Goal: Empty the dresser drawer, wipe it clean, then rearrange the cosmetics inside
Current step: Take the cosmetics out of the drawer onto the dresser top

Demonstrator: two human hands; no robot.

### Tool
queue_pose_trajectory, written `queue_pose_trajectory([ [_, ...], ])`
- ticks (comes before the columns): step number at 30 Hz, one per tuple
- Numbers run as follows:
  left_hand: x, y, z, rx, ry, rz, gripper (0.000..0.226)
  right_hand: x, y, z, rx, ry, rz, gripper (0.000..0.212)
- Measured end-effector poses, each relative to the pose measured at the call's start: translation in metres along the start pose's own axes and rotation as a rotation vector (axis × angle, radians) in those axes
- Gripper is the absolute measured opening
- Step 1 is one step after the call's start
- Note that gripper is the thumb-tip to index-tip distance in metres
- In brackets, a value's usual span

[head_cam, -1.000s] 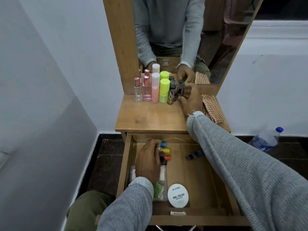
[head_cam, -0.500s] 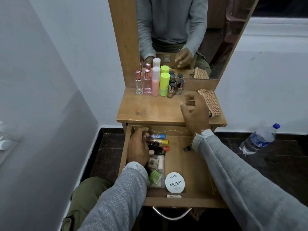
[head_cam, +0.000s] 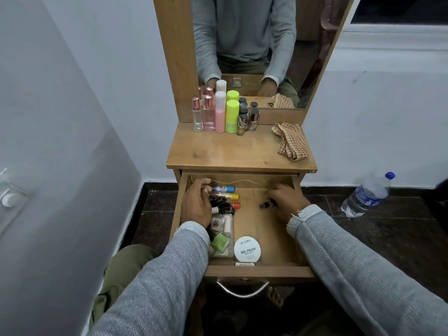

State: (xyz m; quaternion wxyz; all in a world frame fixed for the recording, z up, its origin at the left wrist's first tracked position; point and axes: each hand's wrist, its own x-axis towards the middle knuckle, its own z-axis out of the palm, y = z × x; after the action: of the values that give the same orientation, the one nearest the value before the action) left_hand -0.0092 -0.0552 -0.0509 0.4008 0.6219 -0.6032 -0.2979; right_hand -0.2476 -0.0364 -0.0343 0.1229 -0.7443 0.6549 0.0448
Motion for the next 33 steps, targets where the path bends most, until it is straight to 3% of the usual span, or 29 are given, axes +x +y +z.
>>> queue_pose_trajectory([
  [6, -0.001, 0.0, -0.002, -0.011, 0.023, 0.007, 0.028, 0.003, -0.017, -0.004, 0.065, 0.015, -0.013, 0.032],
  [12, 0.0, 0.0, -0.002, 0.004, 0.025, 0.014, 0.031, 0.028, -0.063, -0.008, 0.107, 0.037, -0.104, 0.042],
  [18, 0.005, -0.007, 0.0, 0.312, -0.137, 0.157, 0.043, 0.04, -0.076, 0.011, -0.05, 0.035, -0.111, 0.045],
  [27, 0.029, -0.014, 0.011, 0.611, -0.373, 0.332, 0.055, 0.024, -0.048, 0.019, -0.07, 0.076, -0.068, 0.032],
  [33, 0.031, -0.01, 0.014, 0.629, -0.439, 0.292, 0.048, 0.03, -0.057, 0.014, 0.011, 0.002, -0.13, 0.057],
])
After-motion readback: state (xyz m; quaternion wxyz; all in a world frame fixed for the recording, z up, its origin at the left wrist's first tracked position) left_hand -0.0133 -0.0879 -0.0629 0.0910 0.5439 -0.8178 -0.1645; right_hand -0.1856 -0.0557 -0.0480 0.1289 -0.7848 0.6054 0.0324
